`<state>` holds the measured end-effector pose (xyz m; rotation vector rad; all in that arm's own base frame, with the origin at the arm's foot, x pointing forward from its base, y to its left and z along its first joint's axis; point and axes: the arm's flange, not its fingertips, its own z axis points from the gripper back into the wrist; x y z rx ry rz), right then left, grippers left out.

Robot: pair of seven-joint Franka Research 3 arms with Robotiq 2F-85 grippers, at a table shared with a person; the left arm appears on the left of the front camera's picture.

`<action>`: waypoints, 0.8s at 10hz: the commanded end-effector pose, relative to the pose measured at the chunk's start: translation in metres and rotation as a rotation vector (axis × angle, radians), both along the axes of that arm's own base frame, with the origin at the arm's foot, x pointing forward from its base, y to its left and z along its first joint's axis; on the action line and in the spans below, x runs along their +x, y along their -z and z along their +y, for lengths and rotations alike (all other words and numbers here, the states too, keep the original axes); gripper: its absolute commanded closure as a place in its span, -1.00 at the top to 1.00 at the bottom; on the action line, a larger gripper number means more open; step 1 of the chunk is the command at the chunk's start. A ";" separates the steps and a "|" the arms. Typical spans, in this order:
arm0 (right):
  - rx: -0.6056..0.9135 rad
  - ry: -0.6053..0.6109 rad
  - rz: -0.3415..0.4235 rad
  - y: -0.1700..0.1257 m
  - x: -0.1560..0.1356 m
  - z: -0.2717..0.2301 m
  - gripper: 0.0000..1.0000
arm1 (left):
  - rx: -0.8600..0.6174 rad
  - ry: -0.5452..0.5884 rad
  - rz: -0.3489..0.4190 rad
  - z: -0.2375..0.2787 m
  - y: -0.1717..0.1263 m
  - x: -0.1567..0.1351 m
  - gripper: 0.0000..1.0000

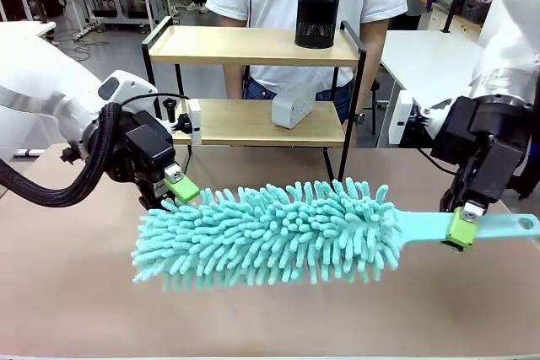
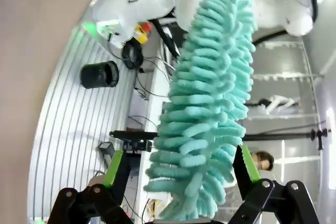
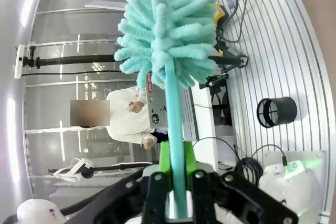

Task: Clean the shelf.
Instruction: Hand the Duster back to the human.

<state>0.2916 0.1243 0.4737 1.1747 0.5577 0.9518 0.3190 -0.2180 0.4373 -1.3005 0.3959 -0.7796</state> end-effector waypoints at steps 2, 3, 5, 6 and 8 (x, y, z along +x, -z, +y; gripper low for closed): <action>0.041 0.012 0.000 0.003 0.015 0.004 -0.74 | -0.100 0.146 0.035 -0.009 0.000 -0.003 1.00; 0.038 0.020 0.002 0.005 0.016 0.002 -0.74 | -0.101 0.162 0.040 -0.011 -0.001 -0.006 1.00; 0.033 0.027 0.008 0.007 0.017 0.002 -0.74 | -0.106 0.208 0.064 -0.012 -0.002 -0.012 1.00; 0.033 0.030 0.008 0.007 0.017 0.002 -0.74 | -0.082 0.227 0.047 -0.012 -0.001 -0.014 0.23; 0.038 0.015 0.012 0.007 0.016 0.005 -0.74 | -0.072 0.236 0.030 -0.014 0.001 -0.016 -0.96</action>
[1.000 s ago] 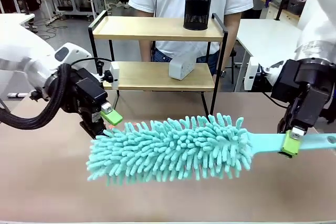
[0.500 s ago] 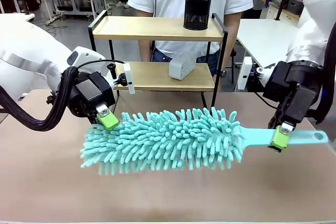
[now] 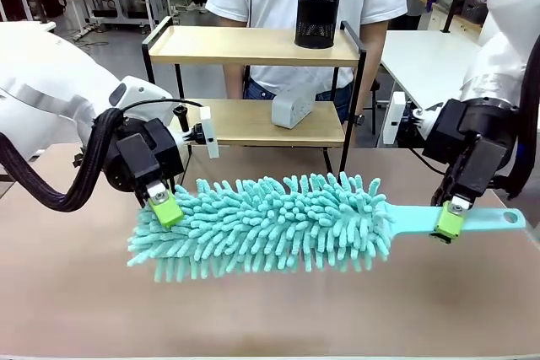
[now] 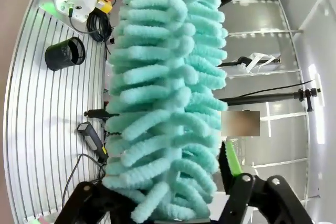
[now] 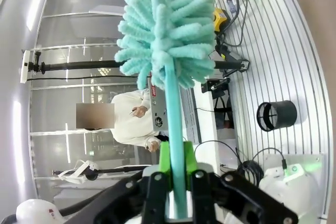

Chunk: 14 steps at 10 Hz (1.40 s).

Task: Clean the shelf.
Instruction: Hand the Duster back to the human.

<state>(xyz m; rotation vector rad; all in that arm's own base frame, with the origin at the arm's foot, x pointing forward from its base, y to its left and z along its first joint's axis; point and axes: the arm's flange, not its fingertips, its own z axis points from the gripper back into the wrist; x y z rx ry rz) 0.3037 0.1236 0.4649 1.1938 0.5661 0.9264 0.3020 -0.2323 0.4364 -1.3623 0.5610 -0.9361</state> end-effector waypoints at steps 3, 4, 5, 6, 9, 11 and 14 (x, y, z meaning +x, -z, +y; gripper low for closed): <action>0.044 -0.013 -0.017 -0.001 0.001 0.006 -0.74 | -0.003 0.013 -0.040 0.000 0.002 0.001 -1.00; 0.040 -0.009 -0.018 -0.001 0.001 0.005 -0.74 | -0.003 0.010 -0.041 0.000 0.003 0.001 -0.95; 0.038 -0.004 -0.014 0.000 0.001 0.004 -0.74 | -0.002 0.010 -0.043 -0.001 0.002 0.000 -1.00; 0.038 -0.001 -0.010 0.001 0.001 0.003 -0.74 | -0.002 0.008 -0.045 -0.001 0.002 0.001 -1.00; 0.040 -0.002 -0.023 0.000 -0.002 -0.001 0.37 | 0.001 0.018 -0.064 0.002 0.001 -0.003 -1.00; 0.034 -0.002 -0.034 -0.002 -0.005 -0.006 1.00 | -0.012 0.045 -0.082 0.011 -0.006 -0.008 -1.00; 0.082 0.111 -0.065 -0.006 -0.015 -0.044 0.84 | -0.101 0.030 -0.125 0.055 -0.031 -0.017 -1.00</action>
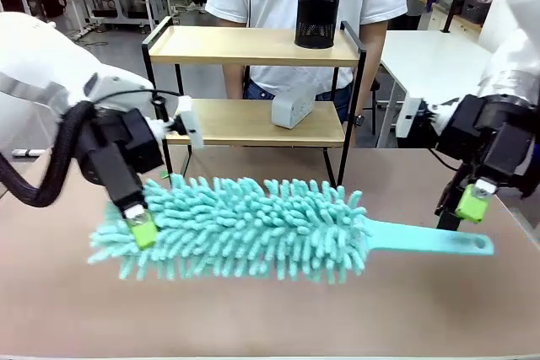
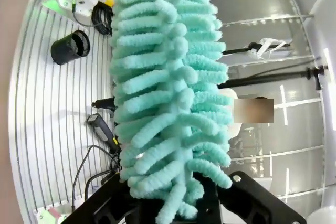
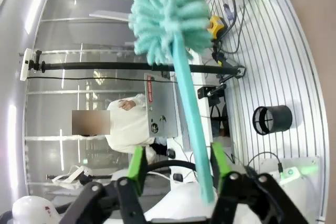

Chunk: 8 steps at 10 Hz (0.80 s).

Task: Clean the shelf.
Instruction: Hand the Duster back to the human.

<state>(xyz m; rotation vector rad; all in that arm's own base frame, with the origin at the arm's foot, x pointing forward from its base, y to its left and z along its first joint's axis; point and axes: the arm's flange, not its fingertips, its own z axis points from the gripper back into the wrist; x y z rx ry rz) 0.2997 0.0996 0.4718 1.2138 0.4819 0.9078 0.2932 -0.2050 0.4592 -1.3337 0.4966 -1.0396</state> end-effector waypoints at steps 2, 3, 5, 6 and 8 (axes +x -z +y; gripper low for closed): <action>0.092 0.230 0.007 0.009 -0.020 -0.070 1.00 | -0.218 -0.189 -0.160 0.103 -0.053 -0.020 -1.00; 0.119 0.304 0.018 0.015 -0.029 -0.088 1.00 | -0.262 -0.395 -0.245 0.143 -0.071 -0.019 -1.00; 0.175 0.442 0.014 0.021 -0.049 -0.115 1.00 | -0.341 -0.770 -0.255 0.213 -0.089 -0.008 -1.00; 0.195 0.470 0.008 0.024 -0.053 -0.122 1.00 | -0.393 -0.939 -0.250 0.234 -0.092 0.000 -1.00; 0.145 0.433 0.047 0.025 -0.044 -0.127 1.00 | -0.432 -1.203 -0.160 0.272 -0.079 0.029 -1.00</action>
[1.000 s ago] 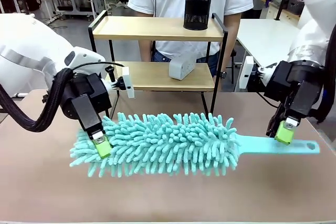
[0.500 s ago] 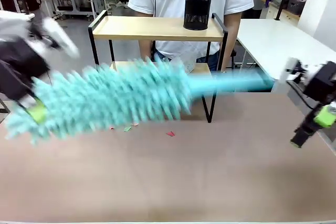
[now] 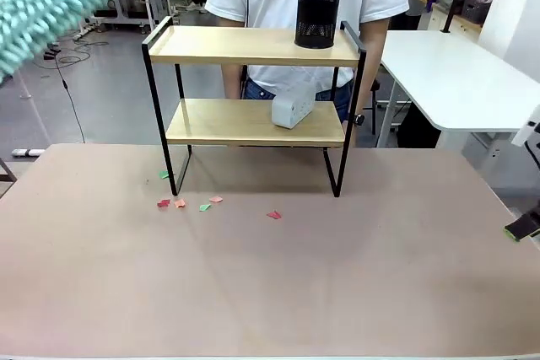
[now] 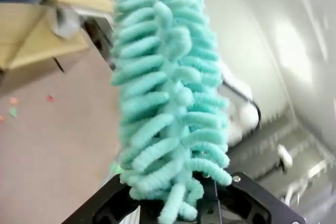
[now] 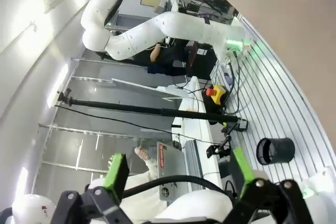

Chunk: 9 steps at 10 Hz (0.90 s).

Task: Clean the shelf.
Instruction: Hand the Duster back to the human.

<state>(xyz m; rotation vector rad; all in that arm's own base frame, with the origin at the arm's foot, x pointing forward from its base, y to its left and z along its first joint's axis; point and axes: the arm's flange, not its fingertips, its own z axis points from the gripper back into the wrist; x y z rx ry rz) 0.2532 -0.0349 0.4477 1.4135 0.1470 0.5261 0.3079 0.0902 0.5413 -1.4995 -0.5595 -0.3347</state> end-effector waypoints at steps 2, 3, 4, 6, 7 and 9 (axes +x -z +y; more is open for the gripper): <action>-0.010 -0.035 0.005 0.001 0.002 0.008 1.00 | -0.045 -0.273 0.197 -0.015 0.027 0.053 -1.00; -0.010 -0.035 0.005 0.001 0.002 0.008 1.00 | -0.032 -0.283 0.267 -0.016 0.039 0.074 -1.00; -0.010 -0.035 0.005 0.001 0.002 0.008 1.00 | -0.003 -0.349 0.302 -0.016 0.052 0.092 -1.00; -0.010 -0.035 0.005 0.001 0.002 0.008 1.00 | 0.026 -0.400 0.395 -0.017 0.086 0.120 -1.00; -0.010 -0.035 0.005 0.001 0.002 0.008 1.00 | 0.022 -0.419 0.437 -0.016 0.096 0.126 -1.00; -0.010 -0.035 0.005 0.001 0.002 0.008 1.00 | 0.030 -0.416 0.456 -0.019 0.108 0.129 -1.00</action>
